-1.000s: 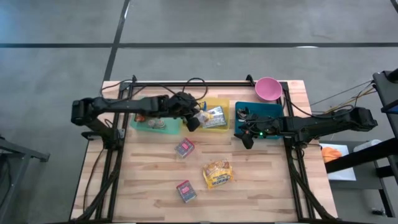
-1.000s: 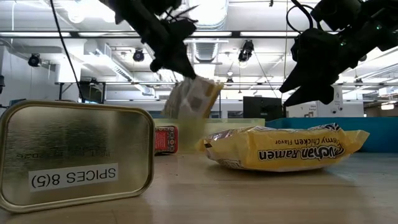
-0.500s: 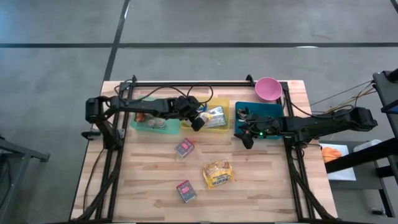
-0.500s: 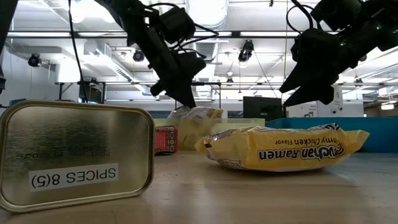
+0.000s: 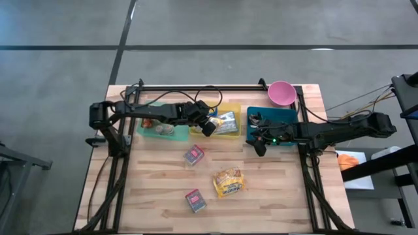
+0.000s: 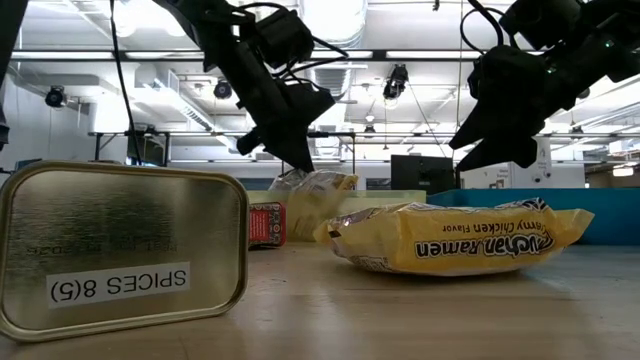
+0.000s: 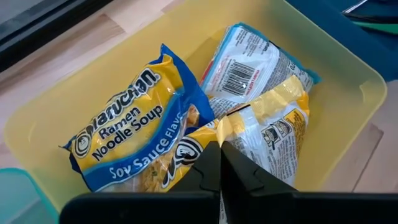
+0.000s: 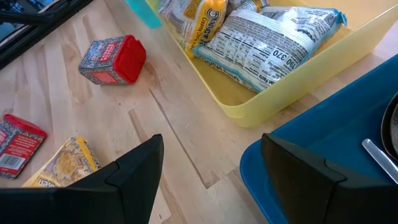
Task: Pick & Place Food Item
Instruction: Put the yellow noodle pack into the yellow bin, then put the red seasoning can into the green bin
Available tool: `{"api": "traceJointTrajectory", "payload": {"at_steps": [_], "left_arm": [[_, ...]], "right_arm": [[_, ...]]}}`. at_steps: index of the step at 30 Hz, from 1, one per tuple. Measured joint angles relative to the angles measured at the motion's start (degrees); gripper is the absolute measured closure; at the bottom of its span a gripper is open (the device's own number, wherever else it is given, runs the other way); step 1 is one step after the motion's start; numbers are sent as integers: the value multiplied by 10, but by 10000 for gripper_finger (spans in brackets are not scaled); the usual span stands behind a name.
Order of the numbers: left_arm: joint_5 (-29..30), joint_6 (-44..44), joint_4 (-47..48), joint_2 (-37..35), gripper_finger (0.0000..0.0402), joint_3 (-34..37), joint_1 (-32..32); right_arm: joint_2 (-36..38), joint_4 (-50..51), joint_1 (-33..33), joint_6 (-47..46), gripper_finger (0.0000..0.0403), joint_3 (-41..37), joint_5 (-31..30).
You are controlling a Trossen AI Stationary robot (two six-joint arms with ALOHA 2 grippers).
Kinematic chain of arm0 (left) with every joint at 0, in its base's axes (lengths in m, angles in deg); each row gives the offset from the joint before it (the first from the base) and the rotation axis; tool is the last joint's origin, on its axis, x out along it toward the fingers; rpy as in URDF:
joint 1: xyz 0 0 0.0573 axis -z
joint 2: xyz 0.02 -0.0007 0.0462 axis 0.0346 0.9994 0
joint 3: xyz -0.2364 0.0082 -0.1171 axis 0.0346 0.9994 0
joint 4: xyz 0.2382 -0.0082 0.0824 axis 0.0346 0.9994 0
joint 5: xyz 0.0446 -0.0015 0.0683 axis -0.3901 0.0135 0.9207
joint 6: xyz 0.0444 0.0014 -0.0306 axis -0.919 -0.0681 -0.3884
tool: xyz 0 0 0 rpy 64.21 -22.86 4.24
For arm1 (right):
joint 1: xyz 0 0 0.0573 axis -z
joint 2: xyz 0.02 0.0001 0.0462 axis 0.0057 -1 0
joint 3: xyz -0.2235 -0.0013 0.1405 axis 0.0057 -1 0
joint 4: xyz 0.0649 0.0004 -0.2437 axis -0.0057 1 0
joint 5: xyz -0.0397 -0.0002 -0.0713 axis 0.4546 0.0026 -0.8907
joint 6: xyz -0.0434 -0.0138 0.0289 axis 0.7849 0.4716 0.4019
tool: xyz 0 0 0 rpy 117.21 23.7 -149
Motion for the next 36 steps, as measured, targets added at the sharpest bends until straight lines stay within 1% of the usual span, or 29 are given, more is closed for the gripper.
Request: {"api": "traceJointTrajectory", "payload": {"at_steps": [4,16,20,24,27,30,34,36], "left_arm": [[0,2,-1,0,385,0,0],[-12,6,-5,0,291,0,1],[-38,7,-15,-2,248,-1,1],[-46,7,-4,-2,198,-16,1],[-53,12,16,-3,164,-38,1],[-64,21,47,-5,140,-66,1],[-83,22,126,-5,124,-111,1],[-121,21,162,-5,122,-131,1]], "right_arm": [[0,0,0,0,138,0,0],[0,0,0,0,138,0,0],[0,0,0,0,138,0,0],[0,0,0,0,138,0,0],[0,0,0,0,138,0,0],[0,0,0,0,138,0,0],[0,0,0,0,138,0,0],[0,0,0,0,138,0,0]]}}
